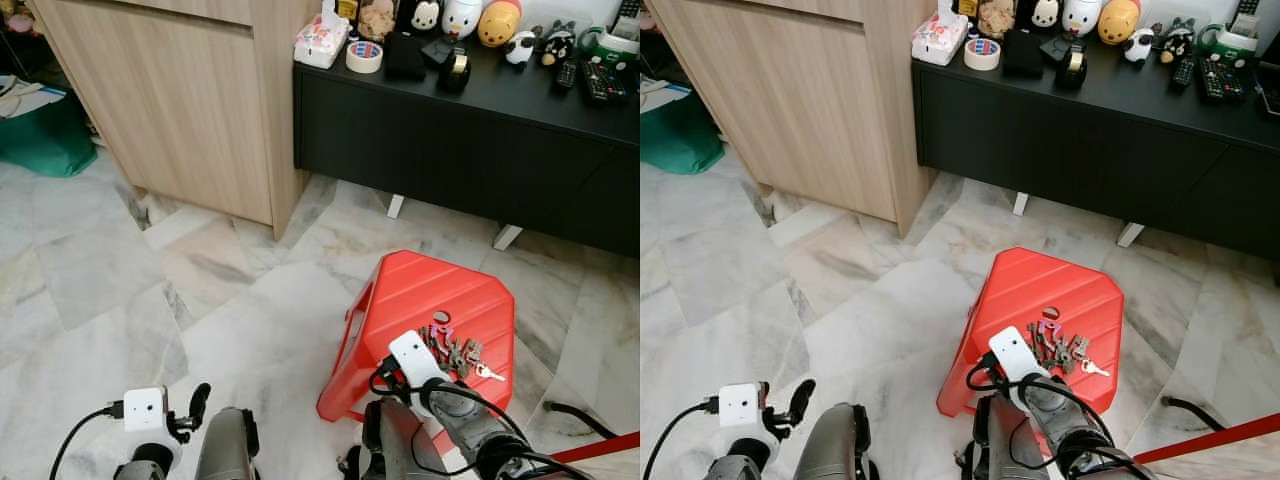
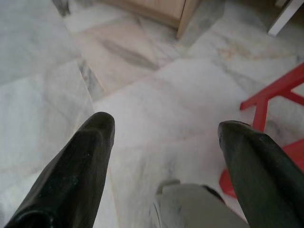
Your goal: Hang keys on a hook
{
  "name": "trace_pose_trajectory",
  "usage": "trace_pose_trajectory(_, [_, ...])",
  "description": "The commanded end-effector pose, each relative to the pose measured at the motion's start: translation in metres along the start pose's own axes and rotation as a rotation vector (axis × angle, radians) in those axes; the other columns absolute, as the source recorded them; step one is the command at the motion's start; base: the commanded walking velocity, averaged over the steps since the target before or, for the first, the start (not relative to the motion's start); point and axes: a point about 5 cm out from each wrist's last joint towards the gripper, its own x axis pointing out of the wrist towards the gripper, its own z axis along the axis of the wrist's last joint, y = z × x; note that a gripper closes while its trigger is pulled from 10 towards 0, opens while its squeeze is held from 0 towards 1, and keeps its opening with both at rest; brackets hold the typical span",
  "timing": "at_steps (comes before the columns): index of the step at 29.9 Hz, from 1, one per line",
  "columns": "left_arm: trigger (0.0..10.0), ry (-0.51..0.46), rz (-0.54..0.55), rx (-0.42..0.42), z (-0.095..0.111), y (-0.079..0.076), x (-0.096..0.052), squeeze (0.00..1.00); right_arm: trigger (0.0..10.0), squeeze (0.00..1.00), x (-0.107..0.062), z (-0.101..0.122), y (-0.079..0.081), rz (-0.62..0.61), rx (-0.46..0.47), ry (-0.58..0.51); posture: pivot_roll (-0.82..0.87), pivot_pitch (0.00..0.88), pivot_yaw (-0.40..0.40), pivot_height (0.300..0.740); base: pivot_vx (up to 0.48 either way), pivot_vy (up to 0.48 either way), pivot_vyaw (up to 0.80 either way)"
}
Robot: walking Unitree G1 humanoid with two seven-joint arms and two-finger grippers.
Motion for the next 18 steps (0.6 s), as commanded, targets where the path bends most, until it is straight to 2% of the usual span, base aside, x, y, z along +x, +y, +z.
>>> trace_pose_trajectory(1, [10.0,0.015,0.001,-0.009,-0.0027,-0.0012,-0.0046,0.00,0.0,0.00,-0.0018,-0.0139,0.0052,0.022,0.004,0.059,0.21,0.243,-0.062,0.597,0.000,0.000,0.00])
trace_pose_trajectory(18, [10.0,-0.002,0.004,-0.001,0.0059,-0.0062,-0.0080,0.00,0.0,0.00,-0.0033,-0.0204,0.0036,0.005,-0.001,0.089,0.22,0.223,-0.064,0.597,0.000,0.000,0.00])
